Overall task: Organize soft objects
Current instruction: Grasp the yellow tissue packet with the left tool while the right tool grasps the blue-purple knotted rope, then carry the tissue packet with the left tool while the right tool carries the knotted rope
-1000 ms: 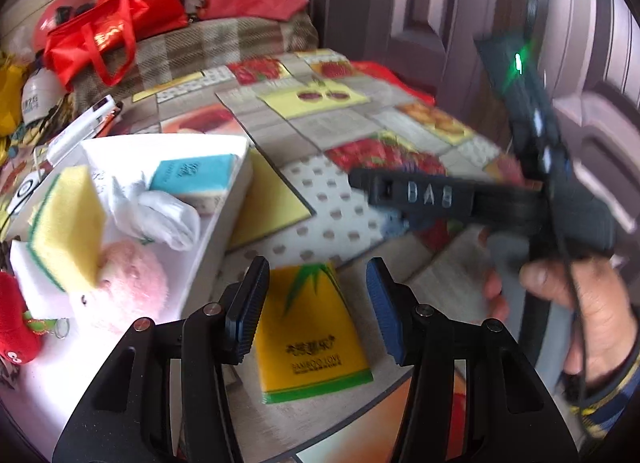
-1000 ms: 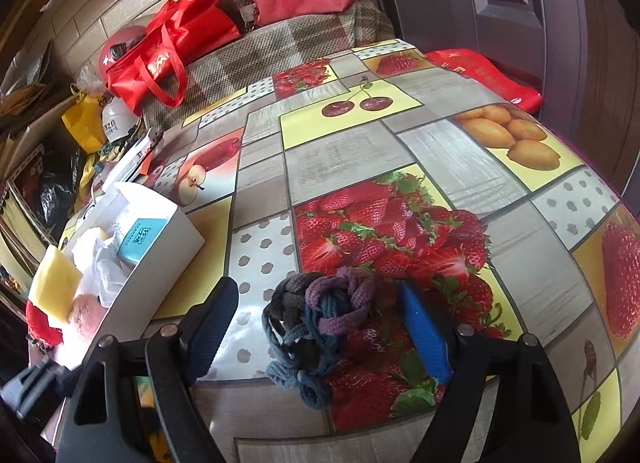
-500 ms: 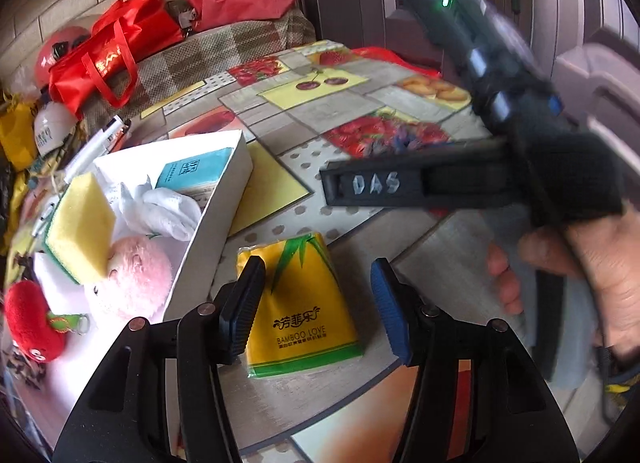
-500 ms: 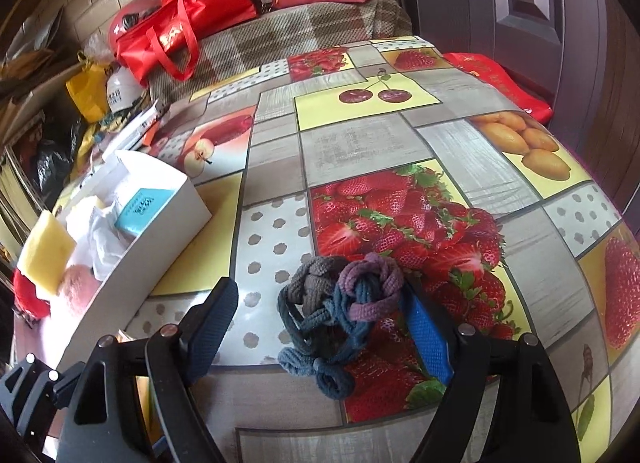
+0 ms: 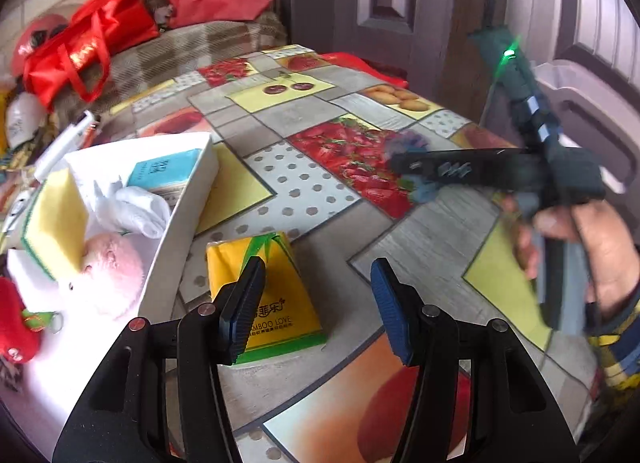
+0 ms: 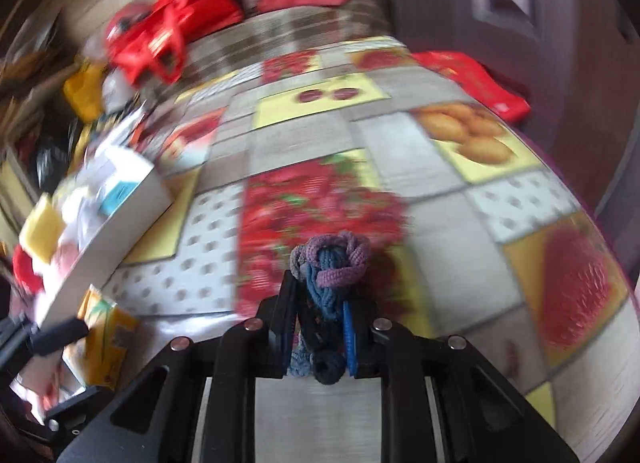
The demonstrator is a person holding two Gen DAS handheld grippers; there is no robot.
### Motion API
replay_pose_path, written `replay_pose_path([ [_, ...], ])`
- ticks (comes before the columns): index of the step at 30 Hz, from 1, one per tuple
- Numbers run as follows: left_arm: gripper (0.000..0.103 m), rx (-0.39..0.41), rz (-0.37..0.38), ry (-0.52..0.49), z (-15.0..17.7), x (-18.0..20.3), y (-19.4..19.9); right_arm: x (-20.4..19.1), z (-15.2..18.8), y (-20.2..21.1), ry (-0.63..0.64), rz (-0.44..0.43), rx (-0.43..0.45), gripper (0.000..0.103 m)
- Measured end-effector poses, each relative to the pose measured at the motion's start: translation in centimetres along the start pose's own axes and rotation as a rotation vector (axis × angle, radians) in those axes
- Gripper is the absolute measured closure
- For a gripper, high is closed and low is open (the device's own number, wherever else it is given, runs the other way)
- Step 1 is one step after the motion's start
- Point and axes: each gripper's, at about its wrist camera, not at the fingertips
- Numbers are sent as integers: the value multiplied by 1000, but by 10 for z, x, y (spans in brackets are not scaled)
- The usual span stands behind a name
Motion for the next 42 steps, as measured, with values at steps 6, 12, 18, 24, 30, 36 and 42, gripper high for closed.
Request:
replay_pose_path([
  [6,48,1,-149,57,6,-4,-1,5,-1,1,-39,-45,-2,84],
  [12,48,-22,-228,82,9,-10,-5,9,-3,-1,-57,-74,-8,84],
  [18,48,-34,-236,113,10,-18,-7,11,-3,0,-57,-75,-8,84],
  [24,47,-59,-178,71,9,-9,-14,11,-3,-1,-55,-73,-9,84],
  [30,46,1,-100,-16,4,13,-6,11,-3,-1,-56,-73,-8,84],
  [36,31,-19,-154,-5,3,7,-8,10,-2,-1,-53,-75,-9,84],
  [42,23,-115,-97,-48,5,13,-27,8,-1,-1,-46,-74,-10,84],
])
Point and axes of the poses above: each gripper's, at about its wrist camera, not at the fingertips, and y roughly against the way its jaws point, x to its right, z to its underside, and after that the axes turned 12 degrees about -y, right-handed
